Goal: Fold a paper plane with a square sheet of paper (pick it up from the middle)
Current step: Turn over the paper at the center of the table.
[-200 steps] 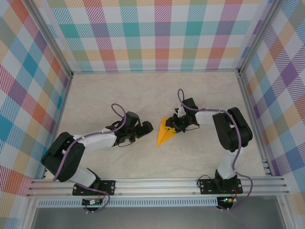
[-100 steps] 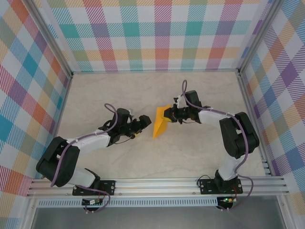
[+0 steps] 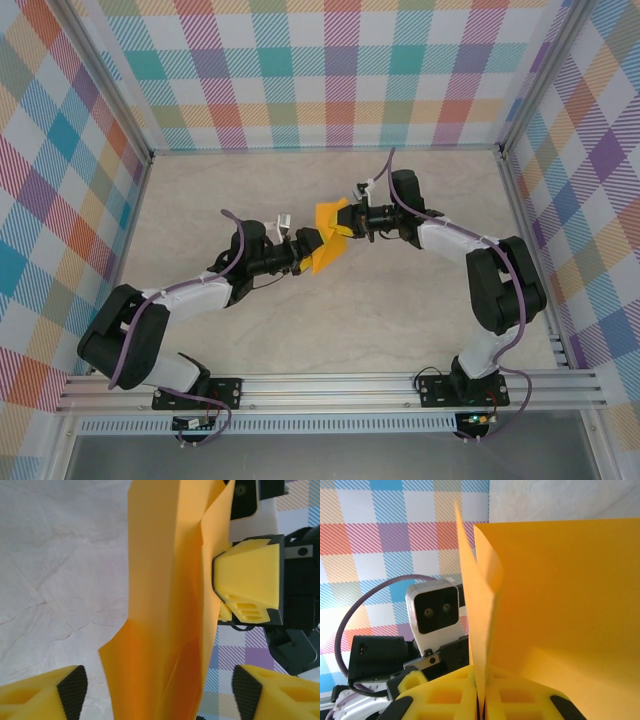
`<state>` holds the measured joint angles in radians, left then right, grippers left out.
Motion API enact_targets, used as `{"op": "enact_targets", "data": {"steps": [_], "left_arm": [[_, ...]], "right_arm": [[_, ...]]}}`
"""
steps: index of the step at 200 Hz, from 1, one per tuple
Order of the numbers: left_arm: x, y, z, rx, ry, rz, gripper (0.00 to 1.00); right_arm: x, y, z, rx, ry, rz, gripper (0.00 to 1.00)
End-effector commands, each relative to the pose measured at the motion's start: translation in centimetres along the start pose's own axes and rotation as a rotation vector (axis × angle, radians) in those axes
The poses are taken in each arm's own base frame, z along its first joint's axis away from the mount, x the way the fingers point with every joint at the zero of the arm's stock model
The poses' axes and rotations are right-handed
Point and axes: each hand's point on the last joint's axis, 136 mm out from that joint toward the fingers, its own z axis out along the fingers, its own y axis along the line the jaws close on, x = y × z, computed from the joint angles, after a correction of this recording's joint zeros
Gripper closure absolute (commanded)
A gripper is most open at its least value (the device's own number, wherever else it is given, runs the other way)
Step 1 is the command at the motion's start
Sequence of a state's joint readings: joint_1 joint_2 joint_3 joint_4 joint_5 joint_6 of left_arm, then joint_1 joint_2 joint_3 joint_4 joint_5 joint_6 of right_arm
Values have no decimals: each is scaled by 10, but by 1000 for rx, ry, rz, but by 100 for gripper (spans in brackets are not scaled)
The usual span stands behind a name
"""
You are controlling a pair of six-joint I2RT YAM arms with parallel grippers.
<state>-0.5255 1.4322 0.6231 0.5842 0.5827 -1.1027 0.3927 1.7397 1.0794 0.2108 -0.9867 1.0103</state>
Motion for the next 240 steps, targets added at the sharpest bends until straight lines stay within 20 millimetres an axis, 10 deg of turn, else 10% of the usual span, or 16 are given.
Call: {"op": "enact_targets", "data": {"steps": [1,151,240], "left_arm": [[-10,-21,1,88,-18,42,31],[-14,-28,-6,106,-60,64,83],[-11,10,-30,-188,-92,146,95]], "right_arm": [[3,13,0,-49,48,-20,89],[10,-6,1,4,75,32,84],[8,-21,-29,257,-67,-7,54]]}}
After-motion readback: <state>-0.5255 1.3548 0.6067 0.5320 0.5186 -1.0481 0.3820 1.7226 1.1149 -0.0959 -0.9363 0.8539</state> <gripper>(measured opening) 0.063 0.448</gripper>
